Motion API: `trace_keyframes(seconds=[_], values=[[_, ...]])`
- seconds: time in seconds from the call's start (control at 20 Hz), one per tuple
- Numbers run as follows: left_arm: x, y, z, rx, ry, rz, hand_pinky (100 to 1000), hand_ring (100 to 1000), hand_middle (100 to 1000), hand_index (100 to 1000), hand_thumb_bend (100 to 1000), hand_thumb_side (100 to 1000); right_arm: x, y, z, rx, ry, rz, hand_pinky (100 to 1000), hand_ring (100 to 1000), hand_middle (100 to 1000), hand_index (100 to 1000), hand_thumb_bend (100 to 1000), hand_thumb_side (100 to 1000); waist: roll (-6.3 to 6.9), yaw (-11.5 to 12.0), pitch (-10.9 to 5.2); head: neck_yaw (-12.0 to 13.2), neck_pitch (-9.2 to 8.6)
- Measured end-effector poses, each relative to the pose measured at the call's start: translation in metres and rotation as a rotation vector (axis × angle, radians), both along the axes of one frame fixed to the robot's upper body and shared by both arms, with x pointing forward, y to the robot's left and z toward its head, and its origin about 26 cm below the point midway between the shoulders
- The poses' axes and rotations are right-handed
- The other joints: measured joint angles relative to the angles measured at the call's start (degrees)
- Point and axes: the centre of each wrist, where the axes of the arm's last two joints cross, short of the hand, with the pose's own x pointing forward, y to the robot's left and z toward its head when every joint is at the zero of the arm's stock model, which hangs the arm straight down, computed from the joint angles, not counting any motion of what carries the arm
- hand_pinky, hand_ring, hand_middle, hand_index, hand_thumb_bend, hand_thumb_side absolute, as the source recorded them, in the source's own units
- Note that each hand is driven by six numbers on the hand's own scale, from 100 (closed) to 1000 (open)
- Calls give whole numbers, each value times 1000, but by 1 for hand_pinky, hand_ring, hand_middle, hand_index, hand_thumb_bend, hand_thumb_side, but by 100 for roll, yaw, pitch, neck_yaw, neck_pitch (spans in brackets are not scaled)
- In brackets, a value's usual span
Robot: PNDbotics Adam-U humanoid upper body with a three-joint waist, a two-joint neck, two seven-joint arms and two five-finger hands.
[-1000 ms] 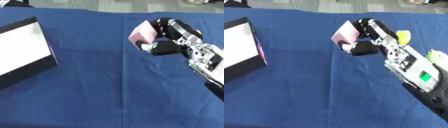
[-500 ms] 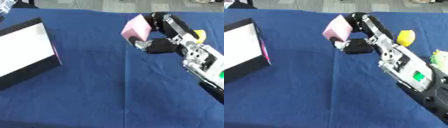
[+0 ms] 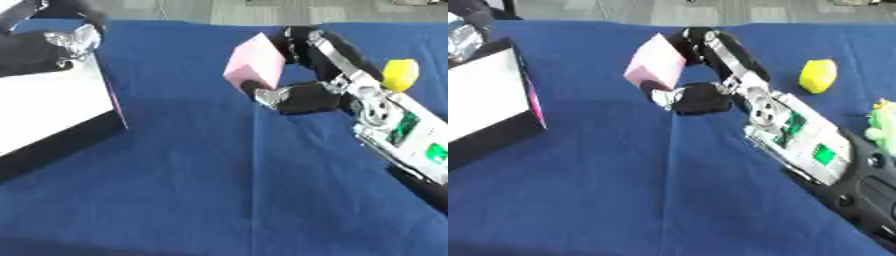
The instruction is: Pick up the objects with one hand, pass them to the other hand, and then place them into the box on the other side of the table.
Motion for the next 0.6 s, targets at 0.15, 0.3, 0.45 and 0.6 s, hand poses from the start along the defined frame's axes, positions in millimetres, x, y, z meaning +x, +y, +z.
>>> trace_keyframes(seconds=[0.15,0.3,0.45,0.6], values=[[-1,-12,0,39,6,-22,839,806,840,919,160,568,-1,4,1,-6,-12,21,781,644,446,546,100,100,28,22,0,4,0],[-2,-22,-1,63,8,-43,837,808,836,917,219,556,-1,7,1,-14,-27,43,783,644,447,547,100,100,30,33,0,4,0],[-3,-30,-2,86,2,-62,837,809,835,908,254,544,-2,10,1,-29,-40,70,785,645,448,547,100,100,40,54,0,-2,0],[-4,-38,-3,108,1,-83,837,814,836,910,307,532,-3,13,-1,-44,-54,105,787,644,449,547,100,100,47,55,0,-21,0]])
